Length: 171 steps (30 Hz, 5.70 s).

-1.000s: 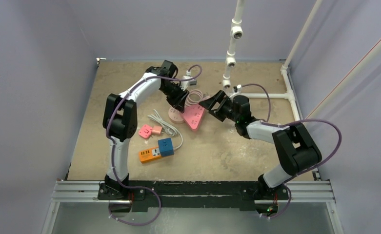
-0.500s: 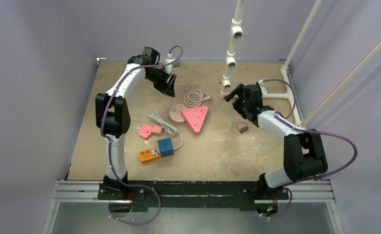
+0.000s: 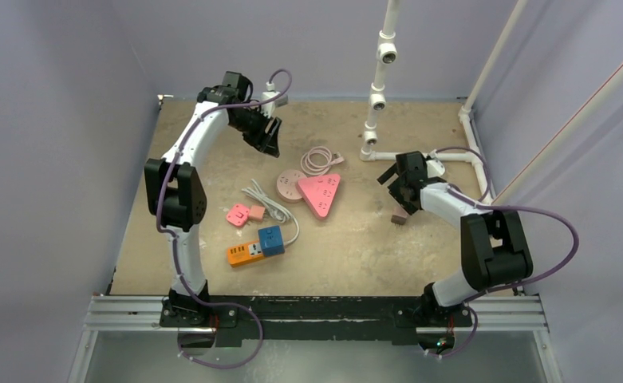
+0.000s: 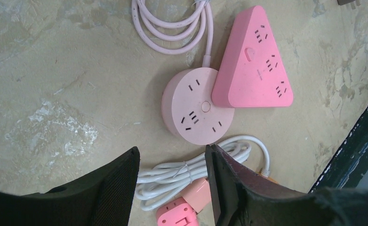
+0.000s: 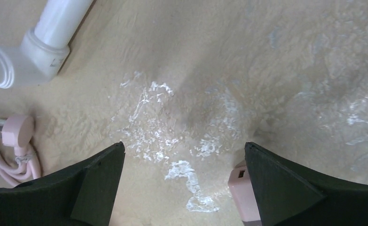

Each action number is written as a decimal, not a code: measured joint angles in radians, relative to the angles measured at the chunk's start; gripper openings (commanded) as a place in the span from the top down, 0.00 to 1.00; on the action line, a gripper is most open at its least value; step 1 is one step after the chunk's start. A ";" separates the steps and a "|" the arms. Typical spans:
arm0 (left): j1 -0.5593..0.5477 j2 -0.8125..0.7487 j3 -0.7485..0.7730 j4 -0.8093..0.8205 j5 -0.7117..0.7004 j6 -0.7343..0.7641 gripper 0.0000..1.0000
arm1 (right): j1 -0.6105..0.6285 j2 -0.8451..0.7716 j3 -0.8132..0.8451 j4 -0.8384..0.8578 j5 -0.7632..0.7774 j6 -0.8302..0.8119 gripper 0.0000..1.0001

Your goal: Insert the plug

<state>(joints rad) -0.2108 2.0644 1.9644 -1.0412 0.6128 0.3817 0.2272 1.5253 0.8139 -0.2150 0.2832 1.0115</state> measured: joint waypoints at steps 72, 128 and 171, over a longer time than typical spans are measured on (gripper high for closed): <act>0.001 -0.065 -0.043 -0.013 -0.014 0.056 0.48 | 0.187 0.039 0.044 -0.176 -0.096 -0.089 0.40; -0.028 -0.690 -0.573 1.031 0.232 -0.512 0.30 | 0.468 0.030 0.597 0.525 -0.443 -0.031 1.00; -0.038 -0.842 -0.696 0.804 0.226 0.167 1.00 | 0.325 0.045 0.666 0.376 -0.860 -0.217 0.29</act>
<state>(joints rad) -0.2489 1.2221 1.2686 -0.2371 0.8387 0.5488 0.5526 1.5707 1.4796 0.1612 -0.5770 0.7948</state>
